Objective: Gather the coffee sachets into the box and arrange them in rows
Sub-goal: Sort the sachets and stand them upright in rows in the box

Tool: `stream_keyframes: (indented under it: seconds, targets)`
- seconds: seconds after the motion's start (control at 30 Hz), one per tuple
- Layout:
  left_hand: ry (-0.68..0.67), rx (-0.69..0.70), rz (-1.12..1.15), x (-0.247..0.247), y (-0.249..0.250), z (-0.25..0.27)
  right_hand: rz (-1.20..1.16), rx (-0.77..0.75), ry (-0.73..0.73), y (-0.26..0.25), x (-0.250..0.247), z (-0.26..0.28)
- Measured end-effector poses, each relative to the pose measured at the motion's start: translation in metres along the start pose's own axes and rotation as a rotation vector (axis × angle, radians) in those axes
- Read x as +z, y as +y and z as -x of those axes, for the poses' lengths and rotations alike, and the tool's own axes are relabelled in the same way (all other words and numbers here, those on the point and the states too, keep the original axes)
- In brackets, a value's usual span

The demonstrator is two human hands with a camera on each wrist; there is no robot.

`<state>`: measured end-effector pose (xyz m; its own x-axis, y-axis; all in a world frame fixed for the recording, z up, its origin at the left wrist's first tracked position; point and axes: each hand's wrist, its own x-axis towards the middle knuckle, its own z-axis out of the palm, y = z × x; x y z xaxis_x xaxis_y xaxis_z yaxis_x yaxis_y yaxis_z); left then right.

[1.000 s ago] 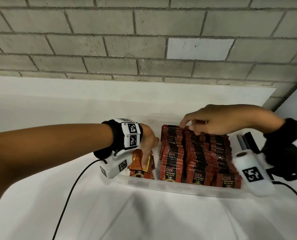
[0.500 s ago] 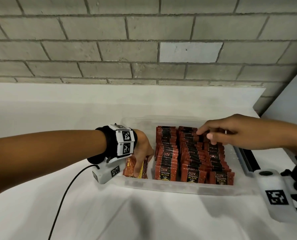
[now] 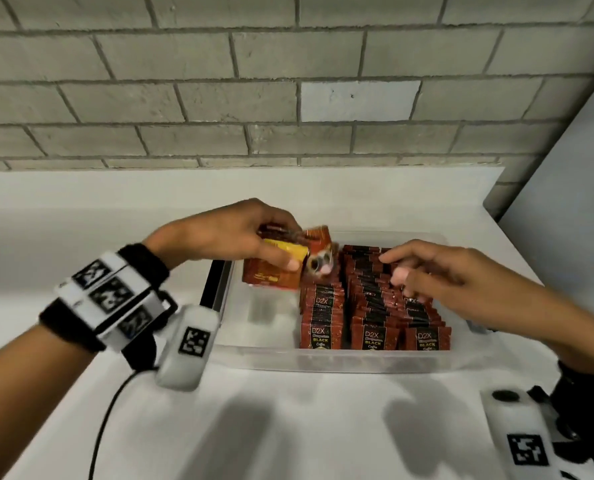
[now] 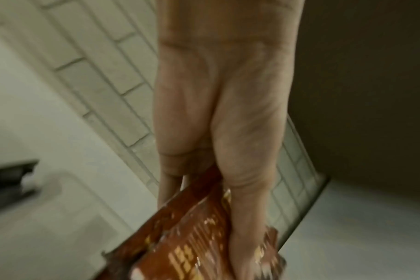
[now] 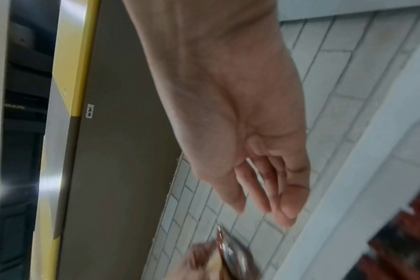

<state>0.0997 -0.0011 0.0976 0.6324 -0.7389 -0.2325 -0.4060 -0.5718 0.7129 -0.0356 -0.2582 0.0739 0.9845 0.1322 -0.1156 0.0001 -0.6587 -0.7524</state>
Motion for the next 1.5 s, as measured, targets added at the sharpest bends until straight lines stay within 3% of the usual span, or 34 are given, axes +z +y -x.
stream_keyframes:
  seconds: [0.1, 0.17, 0.3, 0.43, 0.67, 0.8, 0.93, 1.03, 1.2, 1.33, 1.5]
  targets:
    - [0.217, 0.010, 0.509, 0.026, 0.008, 0.019, -0.146, 0.012, -0.009, -0.009, 0.034, 0.002]
    - [0.286, -0.014, 0.767, 0.053, 0.010, 0.022, -0.275, -0.018, -0.044, -0.016, 0.057, 0.001]
    - [0.267, -0.081, 1.172, 0.098, 0.009, 0.022, -0.464, -0.038, 0.058, -0.024, 0.084, -0.002]
    - [0.244, -0.111, 1.408, 0.122, 0.012, 0.020, -0.355, -0.038, 0.190, -0.019, 0.096, -0.003]
    - [0.195, -0.131, 1.586, 0.135, 0.015, 0.018, -0.515, 0.096, 0.293, -0.005, 0.092, 0.002]
    - [0.194, -0.141, 1.571, 0.140, 0.014, 0.018, -0.497, 0.074, 0.318, -0.004, 0.084, 0.007]
    - [0.194, -0.121, 1.539, 0.146, 0.011, 0.019, -0.334, 0.074, 0.441, 0.004, 0.077, 0.006]
    - [0.177, -0.107, 1.574, 0.150, 0.012, 0.021, -0.402, 0.079, 0.481, 0.009, 0.071, 0.006]
    - [0.340, -0.093, 1.518, 0.152, 0.010, 0.018, -0.593, 0.046, 0.586, 0.009, 0.067, 0.014]
    - [0.395, -0.076, 1.540, 0.154, 0.013, 0.016, -0.649, -0.095, 0.684, 0.006, 0.065, 0.031]
    - [0.396, -0.097, 1.558, 0.156, 0.011, 0.015, -0.197, -0.350, 0.585, 0.021, 0.080, 0.042]
